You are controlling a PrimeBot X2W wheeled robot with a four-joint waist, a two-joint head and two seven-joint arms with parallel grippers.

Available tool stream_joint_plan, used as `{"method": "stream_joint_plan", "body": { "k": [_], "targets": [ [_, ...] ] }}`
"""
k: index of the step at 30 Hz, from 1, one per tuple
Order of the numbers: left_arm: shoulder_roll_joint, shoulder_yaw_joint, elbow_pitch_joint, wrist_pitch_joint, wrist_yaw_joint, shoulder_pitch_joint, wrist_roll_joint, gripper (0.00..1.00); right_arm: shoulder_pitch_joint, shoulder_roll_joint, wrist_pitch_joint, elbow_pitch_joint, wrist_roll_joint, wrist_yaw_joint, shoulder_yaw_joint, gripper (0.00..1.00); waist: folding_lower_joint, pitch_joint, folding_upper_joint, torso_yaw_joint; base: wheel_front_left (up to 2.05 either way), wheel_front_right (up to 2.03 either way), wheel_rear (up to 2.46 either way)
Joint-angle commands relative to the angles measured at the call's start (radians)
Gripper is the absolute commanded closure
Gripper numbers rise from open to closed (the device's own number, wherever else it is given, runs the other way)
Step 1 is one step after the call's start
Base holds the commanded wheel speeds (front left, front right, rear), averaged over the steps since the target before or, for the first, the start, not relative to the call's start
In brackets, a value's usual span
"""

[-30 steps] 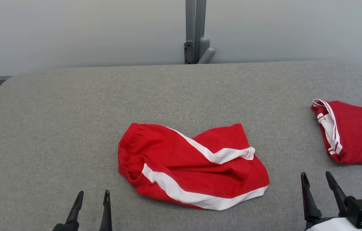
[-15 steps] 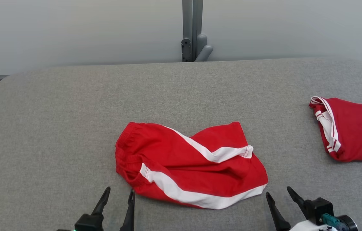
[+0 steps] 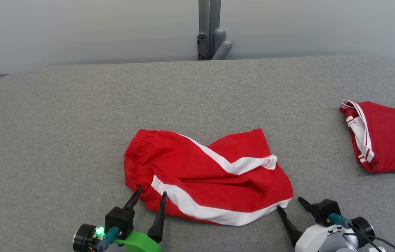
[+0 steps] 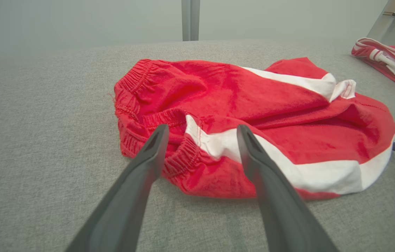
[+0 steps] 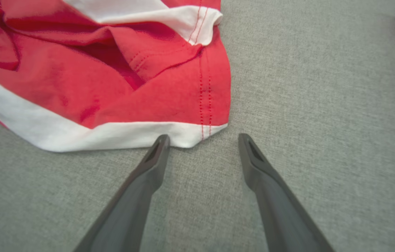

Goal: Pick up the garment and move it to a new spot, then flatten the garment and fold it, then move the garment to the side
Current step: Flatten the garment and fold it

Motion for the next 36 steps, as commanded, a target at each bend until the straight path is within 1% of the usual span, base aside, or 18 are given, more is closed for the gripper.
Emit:
{"method": "stream_joint_plan", "body": {
  "k": [1,8,15,18,20,23,25,27,29,30,31,32,33,34,36],
  "targets": [
    [0.004,-0.005,0.009,0.0,-0.001,-0.019,-0.007,0.0,-0.023,-0.008,-0.004,0.016,0.01,-0.001,0.01,0.0,0.0,0.004,0.0,-0.002,0.0,0.0,0.0],
    [0.006,-0.025,0.044,0.01,-0.009,-0.061,-0.016,0.0,-0.087,-0.016,-0.03,0.106,0.029,-0.001,0.049,0.0,0.0,0.014,0.0,0.003,0.0,0.0,0.0],
    [0.012,-0.052,0.081,0.045,-0.018,-0.125,-0.019,0.0,-0.12,-0.011,-0.043,0.157,0.046,-0.001,0.093,0.03,0.0,0.024,0.0,0.001,0.0,0.0,0.0],
    [0.019,-0.059,0.106,0.073,-0.023,-0.148,-0.027,0.0,-0.137,-0.01,-0.047,0.171,0.057,-0.001,0.116,0.08,0.0,0.03,0.0,-0.007,0.0,0.0,0.0],
    [0.019,-0.059,0.121,0.087,-0.024,-0.154,-0.032,0.0,-0.146,-0.009,-0.053,0.18,0.065,-0.001,0.127,0.14,0.0,0.032,0.0,-0.013,0.0,0.0,0.0],
    [0.02,-0.059,0.138,0.098,-0.024,-0.157,-0.04,0.0,-0.152,-0.009,-0.055,0.186,0.073,-0.001,0.136,0.17,0.0,0.035,0.0,-0.017,0.0,0.0,0.0],
    [0.024,-0.058,0.153,0.104,-0.023,-0.157,-0.043,0.0,-0.157,-0.009,-0.06,0.193,0.081,-0.001,0.147,0.24,0.0,0.037,0.0,-0.021,0.0,0.0,0.0],
    [0.024,-0.059,0.167,0.106,-0.023,-0.155,-0.049,0.0,-0.16,-0.01,-0.062,0.197,0.087,-0.001,0.156,0.27,0.0,0.038,0.0,-0.023,0.0,0.0,0.0],
    [0.023,-0.061,0.179,0.107,-0.023,-0.15,-0.052,0.0,-0.161,-0.013,-0.067,0.2,0.094,-0.001,0.167,0.38,0.0,0.038,0.0,-0.025,0.0,0.0,0.0],
    [0.023,-0.062,0.182,0.105,-0.023,-0.149,-0.054,0.06,-0.162,-0.015,-0.067,0.201,0.098,-0.001,0.172,0.42,0.0,0.038,0.0,-0.025,0.0,0.0,0.0],
    [0.023,-0.063,0.185,0.104,-0.023,-0.148,-0.056,0.24,-0.163,-0.017,-0.069,0.202,0.102,-0.001,0.176,0.47,0.0,0.037,0.0,-0.025,0.0,0.0,0.0],
    [0.024,-0.064,0.189,0.103,-0.024,-0.148,-0.059,0.39,-0.164,-0.018,-0.07,0.202,0.106,-0.001,0.18,0.52,0.0,0.037,0.0,-0.024,0.0,0.0,0.0],
    [0.024,-0.065,0.194,0.103,-0.024,-0.148,-0.061,0.51,-0.164,-0.02,-0.071,0.203,0.11,-0.001,0.184,0.57,0.0,0.036,0.0,-0.023,0.0,0.0,0.0],
    [0.024,-0.067,0.198,0.102,-0.024,-0.148,-0.061,0.56,-0.164,-0.022,-0.073,0.203,0.115,-0.001,0.187,0.63,0.0,0.035,0.0,-0.022,0.0,0.0,0.0],
    [0.024,-0.069,0.205,0.102,-0.024,-0.149,-0.066,0.68,-0.165,-0.024,-0.075,0.202,0.125,-0.001,0.195,0.82,0.0,0.034,0.0,-0.019,0.0,0.0,0.0]
  ]
}}
